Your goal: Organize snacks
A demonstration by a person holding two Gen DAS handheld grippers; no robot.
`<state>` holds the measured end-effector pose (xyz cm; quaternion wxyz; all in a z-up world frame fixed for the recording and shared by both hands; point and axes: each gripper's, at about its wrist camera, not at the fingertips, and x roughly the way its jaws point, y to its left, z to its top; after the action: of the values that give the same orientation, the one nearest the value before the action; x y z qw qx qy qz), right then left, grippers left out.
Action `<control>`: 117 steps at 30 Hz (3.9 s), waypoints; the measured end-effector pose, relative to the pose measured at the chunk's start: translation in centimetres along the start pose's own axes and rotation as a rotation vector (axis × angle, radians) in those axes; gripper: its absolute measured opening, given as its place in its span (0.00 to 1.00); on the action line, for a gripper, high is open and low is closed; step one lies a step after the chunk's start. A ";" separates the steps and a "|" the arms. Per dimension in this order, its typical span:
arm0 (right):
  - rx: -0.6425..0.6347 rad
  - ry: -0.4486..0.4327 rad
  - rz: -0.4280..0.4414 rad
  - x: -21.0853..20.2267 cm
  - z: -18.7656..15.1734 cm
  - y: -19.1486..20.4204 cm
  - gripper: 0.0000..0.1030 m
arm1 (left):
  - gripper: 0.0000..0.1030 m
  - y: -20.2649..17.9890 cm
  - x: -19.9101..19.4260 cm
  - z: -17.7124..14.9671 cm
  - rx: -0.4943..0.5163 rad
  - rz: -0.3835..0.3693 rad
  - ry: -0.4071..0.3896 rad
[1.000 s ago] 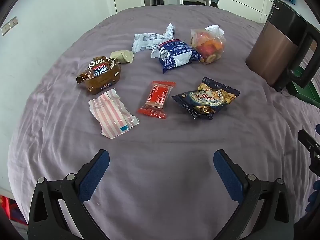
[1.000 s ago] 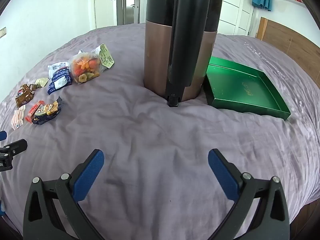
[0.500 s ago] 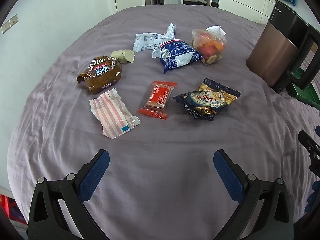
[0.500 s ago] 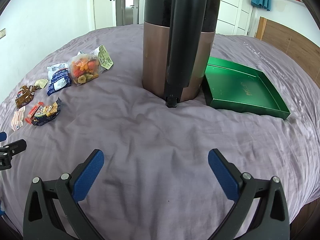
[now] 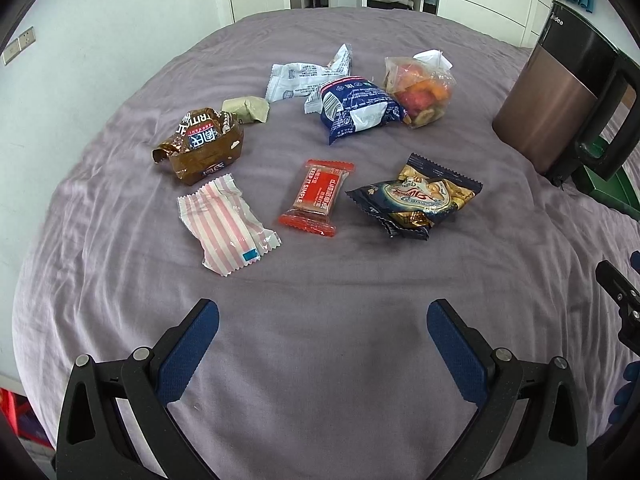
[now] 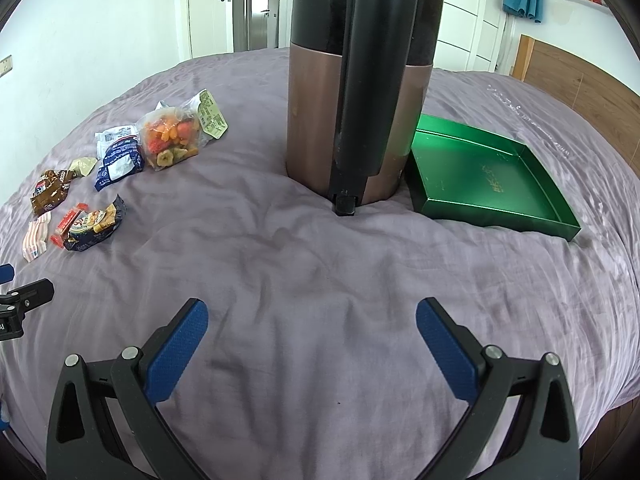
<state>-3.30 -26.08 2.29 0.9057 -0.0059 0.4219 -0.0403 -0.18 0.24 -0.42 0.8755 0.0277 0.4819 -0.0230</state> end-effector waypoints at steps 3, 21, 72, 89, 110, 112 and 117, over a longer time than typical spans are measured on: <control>-0.004 -0.001 -0.001 -0.3 0.1 0.1 1.00 | 0.99 0.1 0.0 0.0 -0.001 -0.003 0.002; -0.006 -0.001 -0.002 -0.3 0.1 0.2 1.00 | 0.99 1.4 0.1 -0.3 -0.043 -0.019 0.017; -0.085 -0.017 0.071 -0.4 1.4 3.0 1.00 | 0.99 4.4 -0.5 0.8 -0.113 -0.008 -0.010; -0.350 0.007 0.413 4.0 5.9 15.4 1.00 | 0.99 9.3 5.5 4.7 -0.260 0.122 0.061; -0.397 0.073 0.473 7.9 5.7 16.9 0.31 | 0.78 8.0 7.5 5.9 -0.250 0.190 0.102; -0.399 0.069 0.480 7.9 5.8 16.6 0.28 | 0.70 7.8 7.3 6.1 -0.247 0.194 0.094; -0.401 0.058 0.488 7.7 5.8 16.2 0.26 | 0.58 7.5 7.4 6.6 -0.228 0.208 0.080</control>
<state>7.20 -10.68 -0.60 0.8571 -0.0819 0.4358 0.2620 9.84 7.12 -2.92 0.8506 -0.0213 0.5106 0.1237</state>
